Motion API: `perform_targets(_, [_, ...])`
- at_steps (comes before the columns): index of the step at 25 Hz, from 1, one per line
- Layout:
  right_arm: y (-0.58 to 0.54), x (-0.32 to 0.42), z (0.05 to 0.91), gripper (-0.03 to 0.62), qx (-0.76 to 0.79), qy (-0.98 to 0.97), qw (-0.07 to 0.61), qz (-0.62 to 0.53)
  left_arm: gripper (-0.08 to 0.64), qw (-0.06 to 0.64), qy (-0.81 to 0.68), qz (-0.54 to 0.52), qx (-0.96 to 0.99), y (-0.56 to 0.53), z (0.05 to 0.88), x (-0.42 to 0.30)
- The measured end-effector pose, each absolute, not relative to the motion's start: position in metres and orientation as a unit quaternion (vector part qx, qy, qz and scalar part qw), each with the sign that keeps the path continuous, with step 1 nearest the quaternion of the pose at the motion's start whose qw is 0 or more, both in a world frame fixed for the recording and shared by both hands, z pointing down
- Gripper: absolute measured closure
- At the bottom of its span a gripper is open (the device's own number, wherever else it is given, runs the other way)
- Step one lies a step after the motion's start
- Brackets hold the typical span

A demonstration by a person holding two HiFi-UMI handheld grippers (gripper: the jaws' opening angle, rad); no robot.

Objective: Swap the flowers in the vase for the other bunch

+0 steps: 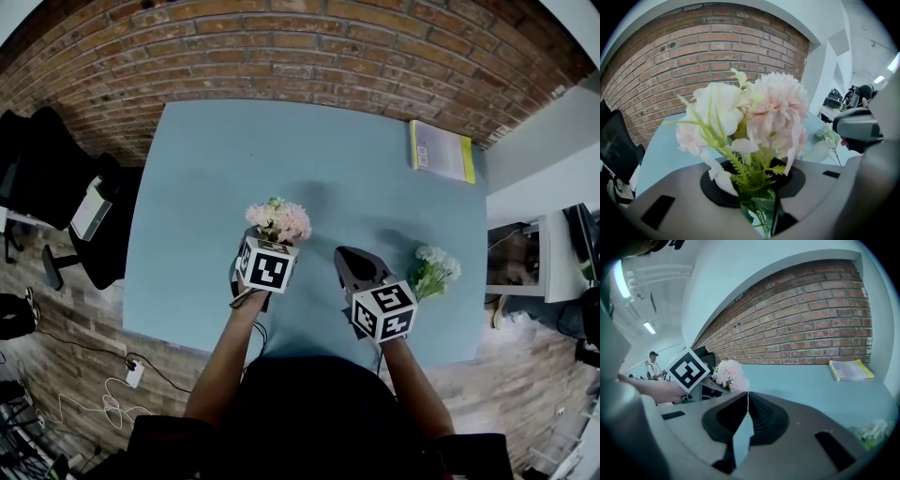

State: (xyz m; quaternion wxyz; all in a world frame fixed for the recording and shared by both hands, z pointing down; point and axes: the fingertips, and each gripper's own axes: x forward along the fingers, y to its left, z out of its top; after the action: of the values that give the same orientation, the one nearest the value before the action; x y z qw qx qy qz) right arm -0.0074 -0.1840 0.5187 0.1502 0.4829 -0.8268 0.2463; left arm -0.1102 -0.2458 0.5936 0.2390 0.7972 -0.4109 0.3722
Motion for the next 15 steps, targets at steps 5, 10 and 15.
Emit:
perform_targets(5, [-0.176, -0.004, 0.511, 0.577, 0.491, -0.826, 0.145, 0.237, 0.414, 0.232, -0.399, 0.353, 0.814, -0.238, 0.577, -0.104])
perform_targets(10, [-0.167, 0.001, 0.502, 0.577, 0.500, -0.824, 0.139, 0.227, 0.414, 0.217, -0.396, 0.326, 0.831, -0.233, 0.556, -0.097])
perform_targets(15, [-0.155, 0.006, 0.495, 0.577, 0.510, -0.820, 0.134, 0.221, 0.414, 0.204, -0.403, 0.282, 0.847, -0.226, 0.530, -0.093])
